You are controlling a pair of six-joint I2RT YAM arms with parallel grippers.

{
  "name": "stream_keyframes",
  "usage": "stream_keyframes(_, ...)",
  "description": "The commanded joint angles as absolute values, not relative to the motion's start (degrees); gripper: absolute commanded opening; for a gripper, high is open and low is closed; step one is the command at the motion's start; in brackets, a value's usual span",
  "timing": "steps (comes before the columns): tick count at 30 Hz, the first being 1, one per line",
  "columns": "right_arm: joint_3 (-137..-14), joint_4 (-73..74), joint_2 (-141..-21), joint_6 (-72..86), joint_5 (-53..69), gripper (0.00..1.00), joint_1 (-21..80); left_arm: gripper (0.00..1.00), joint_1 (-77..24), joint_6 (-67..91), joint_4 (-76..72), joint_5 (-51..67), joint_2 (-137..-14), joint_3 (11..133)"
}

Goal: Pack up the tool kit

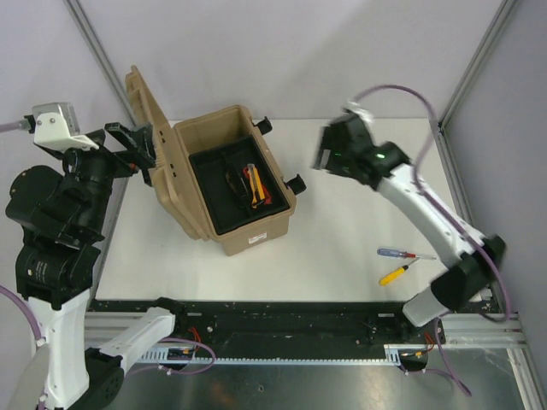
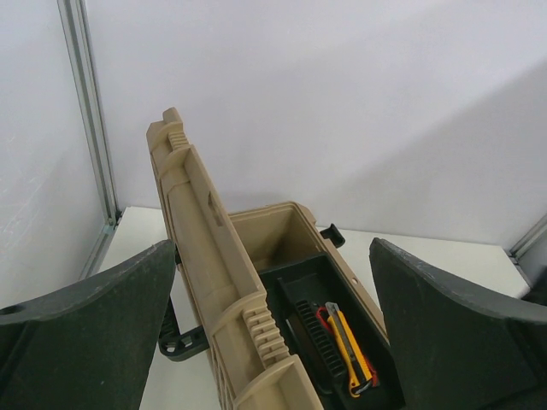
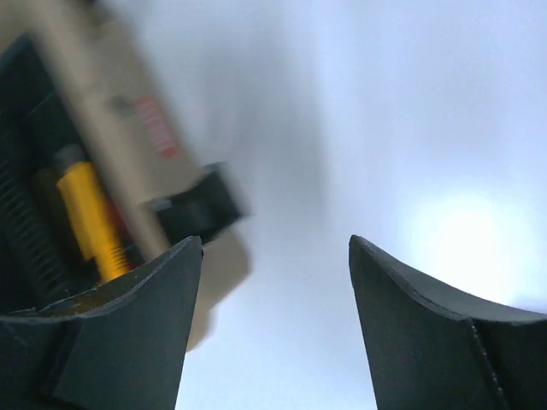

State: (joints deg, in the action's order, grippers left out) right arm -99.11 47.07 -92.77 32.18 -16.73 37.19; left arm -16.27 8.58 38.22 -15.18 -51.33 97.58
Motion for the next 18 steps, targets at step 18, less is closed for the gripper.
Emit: stream_keyframes(18, -45.74, 61.05, -68.94, 65.26, -13.87, 0.57, 8.71, 0.99, -16.62, 8.72, 37.0, -15.46, -50.85, 94.04)
